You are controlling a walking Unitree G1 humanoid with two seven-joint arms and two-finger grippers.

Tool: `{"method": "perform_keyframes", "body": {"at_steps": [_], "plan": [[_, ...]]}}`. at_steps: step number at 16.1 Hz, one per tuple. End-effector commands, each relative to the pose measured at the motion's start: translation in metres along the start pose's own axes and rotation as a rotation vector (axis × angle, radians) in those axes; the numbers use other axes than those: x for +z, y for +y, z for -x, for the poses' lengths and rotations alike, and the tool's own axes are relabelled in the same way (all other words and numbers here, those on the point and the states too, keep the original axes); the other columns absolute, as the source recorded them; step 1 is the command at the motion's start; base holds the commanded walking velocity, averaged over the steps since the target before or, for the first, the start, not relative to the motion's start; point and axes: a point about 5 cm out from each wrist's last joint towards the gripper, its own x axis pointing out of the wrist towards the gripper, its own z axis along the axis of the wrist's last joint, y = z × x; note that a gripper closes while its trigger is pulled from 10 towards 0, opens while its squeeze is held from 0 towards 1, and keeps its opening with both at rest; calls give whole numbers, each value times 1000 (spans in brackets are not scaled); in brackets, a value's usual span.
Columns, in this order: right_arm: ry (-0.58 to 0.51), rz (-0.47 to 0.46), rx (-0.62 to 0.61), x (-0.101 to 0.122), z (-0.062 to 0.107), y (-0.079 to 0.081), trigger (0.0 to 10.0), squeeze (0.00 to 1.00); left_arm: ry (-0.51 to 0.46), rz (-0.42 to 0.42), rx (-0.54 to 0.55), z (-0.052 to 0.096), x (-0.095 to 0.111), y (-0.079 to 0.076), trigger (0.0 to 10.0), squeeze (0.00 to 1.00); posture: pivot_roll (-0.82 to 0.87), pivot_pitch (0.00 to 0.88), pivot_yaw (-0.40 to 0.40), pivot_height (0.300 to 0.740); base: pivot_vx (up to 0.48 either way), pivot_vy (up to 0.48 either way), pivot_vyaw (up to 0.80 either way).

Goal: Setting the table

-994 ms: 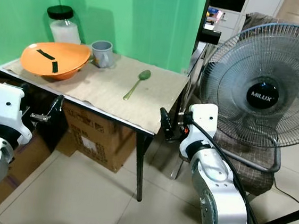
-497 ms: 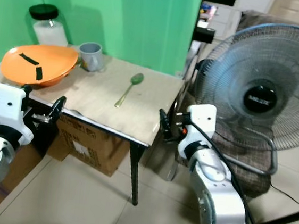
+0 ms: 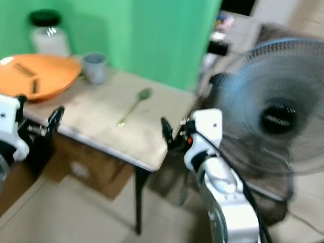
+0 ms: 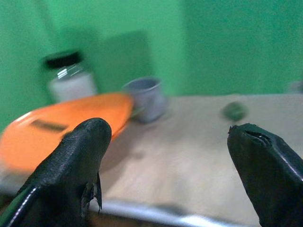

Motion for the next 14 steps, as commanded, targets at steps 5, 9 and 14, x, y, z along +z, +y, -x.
{"method": "perform_keyframes", "body": {"at_steps": [5, 9, 14], "plan": [[10, 1, -78, -1, 6, -14, 10000, 0, -19, 3, -32, -6, 2, -8, 10000, 0, 45, 0, 31, 740, 327, 0, 0], [14, -23, -104, -1, 5, -18, 10000, 0, -34, -17, -60, -8, 6, -13, 10000, 0, 39, 0, 35, 740, 62, 83, -145], [11, -28, -85, -1, 7, -13, 10000, 0, -25, -24, -56, -8, 5, -10, 10000, 0, 39, 0, 40, 740, 0, 480, -640]]}}
